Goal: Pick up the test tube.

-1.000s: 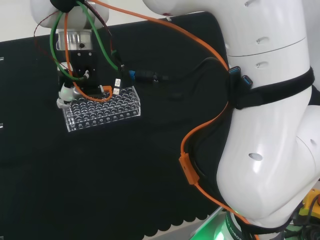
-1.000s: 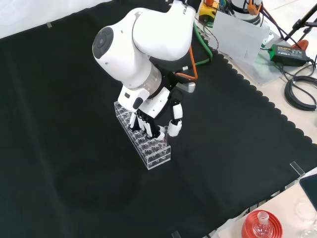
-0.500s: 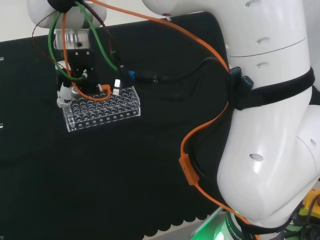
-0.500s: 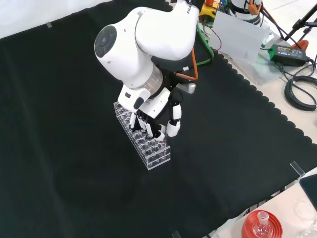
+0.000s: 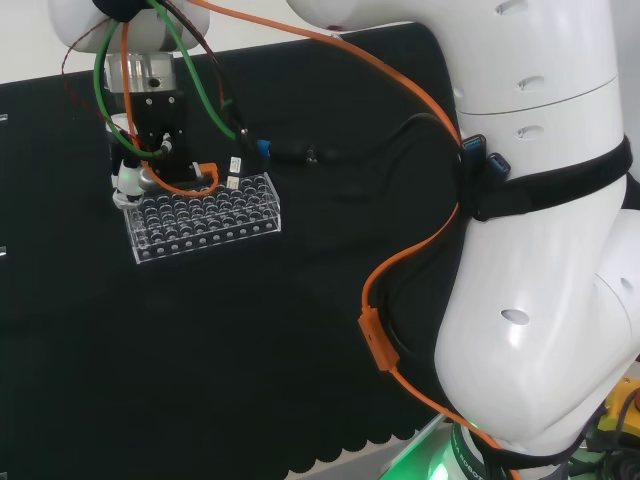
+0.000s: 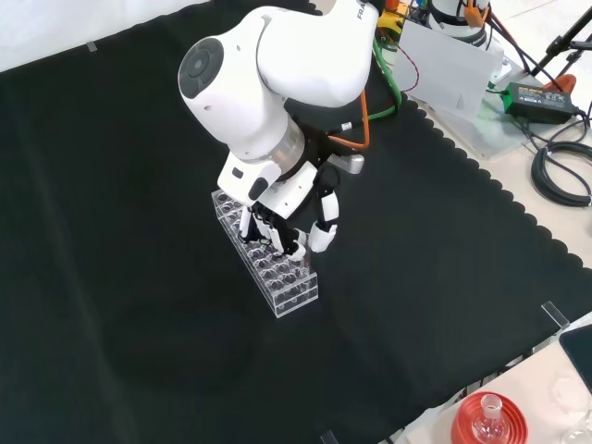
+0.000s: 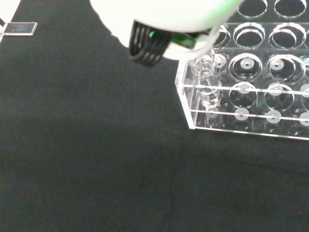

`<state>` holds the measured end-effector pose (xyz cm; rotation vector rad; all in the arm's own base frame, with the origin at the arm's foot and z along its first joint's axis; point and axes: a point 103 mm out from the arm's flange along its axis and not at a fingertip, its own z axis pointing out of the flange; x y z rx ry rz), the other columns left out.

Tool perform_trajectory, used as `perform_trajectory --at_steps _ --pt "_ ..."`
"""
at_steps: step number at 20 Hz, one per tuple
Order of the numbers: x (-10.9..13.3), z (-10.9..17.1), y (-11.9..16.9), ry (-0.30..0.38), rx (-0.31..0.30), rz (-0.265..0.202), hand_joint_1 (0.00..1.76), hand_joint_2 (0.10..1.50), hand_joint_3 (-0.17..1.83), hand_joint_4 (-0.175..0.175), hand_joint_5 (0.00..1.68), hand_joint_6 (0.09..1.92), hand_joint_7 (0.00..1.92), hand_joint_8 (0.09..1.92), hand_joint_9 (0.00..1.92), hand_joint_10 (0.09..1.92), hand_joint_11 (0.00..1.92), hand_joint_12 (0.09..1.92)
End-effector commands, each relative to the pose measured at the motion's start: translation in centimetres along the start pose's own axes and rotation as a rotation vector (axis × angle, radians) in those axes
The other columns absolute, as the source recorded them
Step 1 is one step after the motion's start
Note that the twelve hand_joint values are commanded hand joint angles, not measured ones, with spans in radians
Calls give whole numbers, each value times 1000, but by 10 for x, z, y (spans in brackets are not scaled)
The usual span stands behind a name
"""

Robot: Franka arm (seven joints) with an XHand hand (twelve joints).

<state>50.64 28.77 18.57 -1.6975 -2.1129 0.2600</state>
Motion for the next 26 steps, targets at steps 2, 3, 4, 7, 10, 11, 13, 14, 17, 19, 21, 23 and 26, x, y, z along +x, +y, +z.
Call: perform_trajectory --at_steps 2,3,4,7,10,11,13,14,17,19,21,23,26 --pt "2 -5 0 -6 -8 -10 1321 560 757 -108 1286 592 1551 295 1201 524 613 1335" --pt "3 -6 -1 -7 -10 -12 1321 559 757 -108 1286 592 1551 295 1202 524 614 1335" --pt "3 -7 -1 -9 -12 -14 1320 559 759 -107 1286 593 1551 296 1203 524 616 1335" --pt "3 -11 -2 -17 -16 -18 1321 548 778 -109 1286 602 1552 302 1209 520 627 1327" --pt "3 -15 -3 -23 -23 -19 1322 546 782 -109 1286 604 1553 304 1210 519 629 1325" --pt "2 -16 -4 -25 -24 -20 1322 545 782 -109 1286 604 1552 304 1210 519 629 1325" --pt "2 -19 -5 -27 -29 -22 1322 545 782 -109 1286 605 1552 304 1211 519 629 1325" --pt "2 -21 -5 -27 -31 -23 1322 545 782 -109 1286 605 1552 304 1211 519 630 1325" --pt "2 -22 -5 -29 -37 -28 1322 545 783 -109 1286 605 1552 305 1212 519 631 1325" --pt "3 -26 -7 -29 -44 -32 1322 545 783 -109 1286 605 1552 305 1213 520 631 1326" --pt "3 -31 -10 -32 -49 -36 1322 545 783 -109 1286 605 1552 306 1213 520 632 1326" --pt "4 -35 -11 -39 -54 -40 1322 544 784 -110 1286 605 1552 306 1214 520 632 1326" --pt "5 -41 -13 -45 -65 -44 1322 544 784 -111 1286 605 1553 307 1214 520 632 1325"
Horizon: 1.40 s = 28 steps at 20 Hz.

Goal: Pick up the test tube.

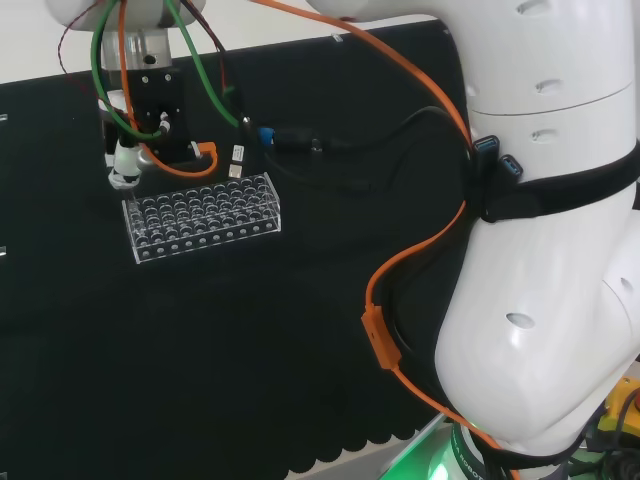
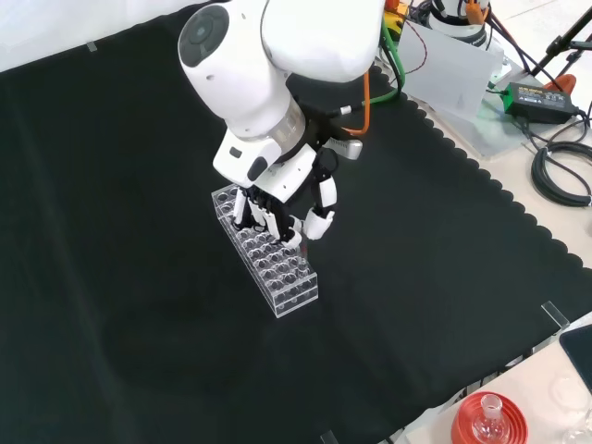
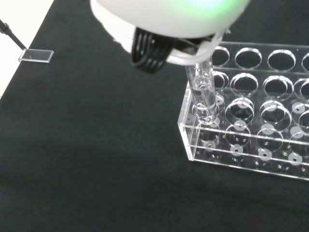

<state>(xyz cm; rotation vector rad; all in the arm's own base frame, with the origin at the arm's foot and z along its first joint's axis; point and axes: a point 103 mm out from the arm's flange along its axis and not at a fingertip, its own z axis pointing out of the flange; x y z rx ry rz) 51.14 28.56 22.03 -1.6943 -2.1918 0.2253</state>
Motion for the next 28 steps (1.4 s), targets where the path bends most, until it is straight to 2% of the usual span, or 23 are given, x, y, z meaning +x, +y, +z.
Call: perform_trajectory --at_steps 1,10,19,28 --pt "2 -9 -3 -14 -14 -9 1322 544 785 -111 1286 605 1553 307 1214 520 633 1325" --pt "5 -24 -4 -40 -38 -20 1323 543 787 -114 1286 604 1553 308 1216 520 633 1325" --pt "0 -43 -19 -55 -63 -24 1323 540 790 -115 1288 603 1553 310 1216 520 634 1324" --pt "-2 -70 -47 -80 -94 -29 1323 538 793 -115 1289 603 1554 312 1217 520 634 1324"
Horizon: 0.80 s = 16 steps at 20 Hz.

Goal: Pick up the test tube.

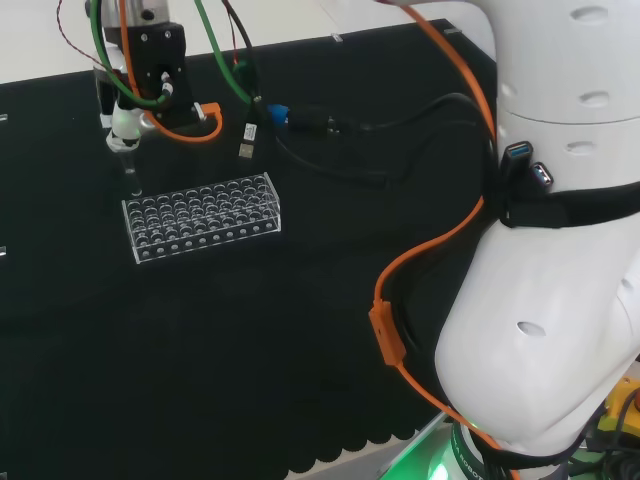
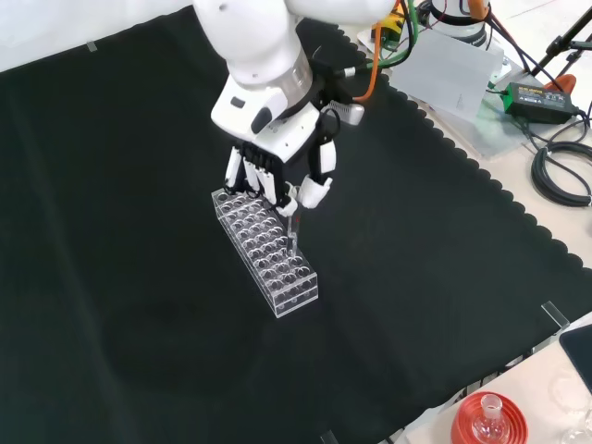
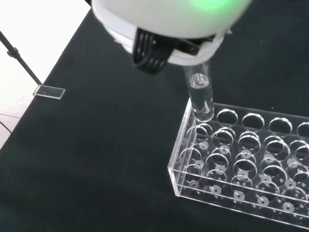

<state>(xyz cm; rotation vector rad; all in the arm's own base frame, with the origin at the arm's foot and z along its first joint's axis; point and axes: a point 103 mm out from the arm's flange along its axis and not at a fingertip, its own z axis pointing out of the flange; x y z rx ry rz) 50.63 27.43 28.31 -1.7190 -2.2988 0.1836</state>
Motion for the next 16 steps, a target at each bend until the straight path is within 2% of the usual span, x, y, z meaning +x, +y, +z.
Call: perform_trajectory --at_steps 1,16 --pt "-4 -18 -20 -22 -16 -2 1324 534 801 -116 1290 604 1555 314 1218 519 635 1323" --pt "-11 -47 -47 -55 -56 1 1325 525 816 -118 1291 610 1556 319 1219 517 637 1320"
